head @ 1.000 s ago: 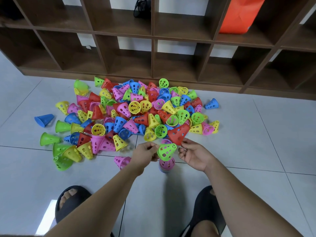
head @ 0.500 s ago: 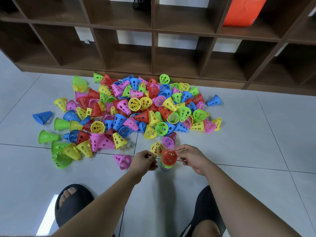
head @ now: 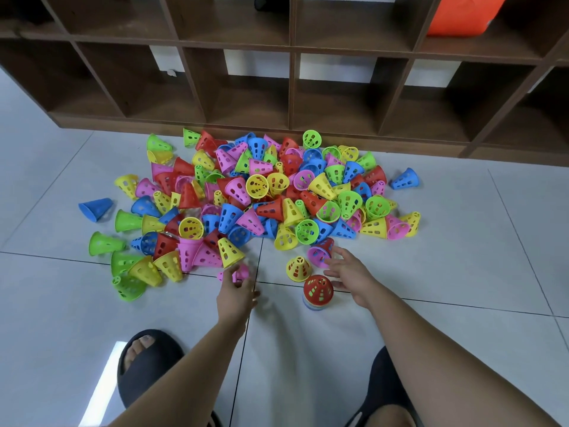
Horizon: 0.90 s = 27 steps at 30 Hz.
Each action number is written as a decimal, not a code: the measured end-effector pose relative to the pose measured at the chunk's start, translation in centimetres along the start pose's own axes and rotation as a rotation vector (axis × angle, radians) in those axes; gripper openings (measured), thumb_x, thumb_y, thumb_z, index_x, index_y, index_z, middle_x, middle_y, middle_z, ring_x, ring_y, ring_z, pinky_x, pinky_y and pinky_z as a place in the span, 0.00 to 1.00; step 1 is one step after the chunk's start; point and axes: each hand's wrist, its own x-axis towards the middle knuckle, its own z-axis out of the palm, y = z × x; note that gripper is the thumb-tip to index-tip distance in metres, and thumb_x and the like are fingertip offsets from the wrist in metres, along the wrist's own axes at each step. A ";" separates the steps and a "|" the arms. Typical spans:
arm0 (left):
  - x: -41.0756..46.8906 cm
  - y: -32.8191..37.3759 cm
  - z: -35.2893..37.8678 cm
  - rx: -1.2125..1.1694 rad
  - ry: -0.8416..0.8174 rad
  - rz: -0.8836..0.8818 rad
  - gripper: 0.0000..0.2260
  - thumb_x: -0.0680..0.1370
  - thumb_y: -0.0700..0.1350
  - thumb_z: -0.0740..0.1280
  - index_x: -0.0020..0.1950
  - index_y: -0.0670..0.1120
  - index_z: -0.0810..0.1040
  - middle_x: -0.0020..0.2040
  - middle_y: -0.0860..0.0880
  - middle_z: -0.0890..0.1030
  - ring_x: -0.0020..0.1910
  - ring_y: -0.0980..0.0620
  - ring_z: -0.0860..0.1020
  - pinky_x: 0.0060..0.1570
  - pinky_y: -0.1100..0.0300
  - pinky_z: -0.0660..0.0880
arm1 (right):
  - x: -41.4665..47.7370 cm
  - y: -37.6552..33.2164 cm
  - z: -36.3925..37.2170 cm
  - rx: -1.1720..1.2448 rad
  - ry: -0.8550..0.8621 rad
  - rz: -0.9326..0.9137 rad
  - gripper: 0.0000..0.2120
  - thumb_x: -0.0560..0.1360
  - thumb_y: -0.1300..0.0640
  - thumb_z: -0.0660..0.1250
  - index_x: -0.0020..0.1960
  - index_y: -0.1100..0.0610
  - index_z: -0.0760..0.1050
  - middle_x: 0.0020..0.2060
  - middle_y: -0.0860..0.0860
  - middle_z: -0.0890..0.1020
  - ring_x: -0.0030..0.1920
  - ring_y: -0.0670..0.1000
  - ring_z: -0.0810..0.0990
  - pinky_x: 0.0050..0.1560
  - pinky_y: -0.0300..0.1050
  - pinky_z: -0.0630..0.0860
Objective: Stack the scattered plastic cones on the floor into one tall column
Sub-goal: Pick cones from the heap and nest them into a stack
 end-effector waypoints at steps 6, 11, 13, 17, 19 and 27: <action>1.1 -0.6 -0.6 0.089 0.044 -0.011 0.17 0.75 0.55 0.66 0.62 0.69 0.74 0.52 0.51 0.85 0.47 0.45 0.86 0.51 0.41 0.86 | 0.5 0.0 0.2 0.037 0.015 0.065 0.26 0.85 0.61 0.62 0.81 0.49 0.65 0.70 0.52 0.78 0.65 0.53 0.81 0.59 0.53 0.82; 3.4 -3.3 -1.0 0.324 0.107 0.000 0.13 0.71 0.53 0.63 0.53 0.61 0.81 0.45 0.53 0.86 0.45 0.43 0.85 0.49 0.44 0.85 | 1.2 1.0 -0.8 0.078 0.307 0.048 0.09 0.82 0.60 0.68 0.59 0.52 0.82 0.55 0.56 0.86 0.53 0.55 0.87 0.48 0.53 0.84; 2.6 -3.0 -1.3 0.393 0.119 0.005 0.13 0.72 0.53 0.64 0.54 0.59 0.83 0.45 0.52 0.87 0.46 0.42 0.85 0.50 0.46 0.85 | 1.6 1.6 -1.5 0.008 0.446 0.047 0.02 0.77 0.54 0.73 0.48 0.51 0.85 0.50 0.54 0.88 0.49 0.56 0.87 0.51 0.57 0.86; 1.1 -1.8 -1.2 0.420 0.161 0.052 0.08 0.78 0.49 0.70 0.56 0.53 0.81 0.50 0.50 0.85 0.52 0.41 0.82 0.54 0.50 0.79 | -0.2 1.0 -1.8 -0.145 0.600 0.018 0.02 0.75 0.54 0.76 0.44 0.52 0.84 0.46 0.50 0.86 0.47 0.54 0.84 0.38 0.43 0.77; 1.2 -1.5 -1.1 0.413 0.144 0.092 0.11 0.77 0.47 0.70 0.60 0.55 0.76 0.50 0.52 0.84 0.51 0.42 0.81 0.51 0.50 0.79 | -0.5 1.0 -2.0 -0.152 0.615 -0.001 0.03 0.75 0.56 0.76 0.44 0.51 0.83 0.45 0.50 0.85 0.46 0.54 0.84 0.33 0.40 0.71; 1.8 -0.6 -1.3 0.341 0.179 0.057 0.20 0.83 0.53 0.64 0.75 0.56 0.71 0.57 0.51 0.83 0.55 0.43 0.81 0.55 0.50 0.79 | -1.4 -0.8 -2.2 0.305 0.378 -0.008 0.10 0.77 0.61 0.76 0.57 0.57 0.79 0.47 0.57 0.86 0.43 0.52 0.85 0.41 0.43 0.76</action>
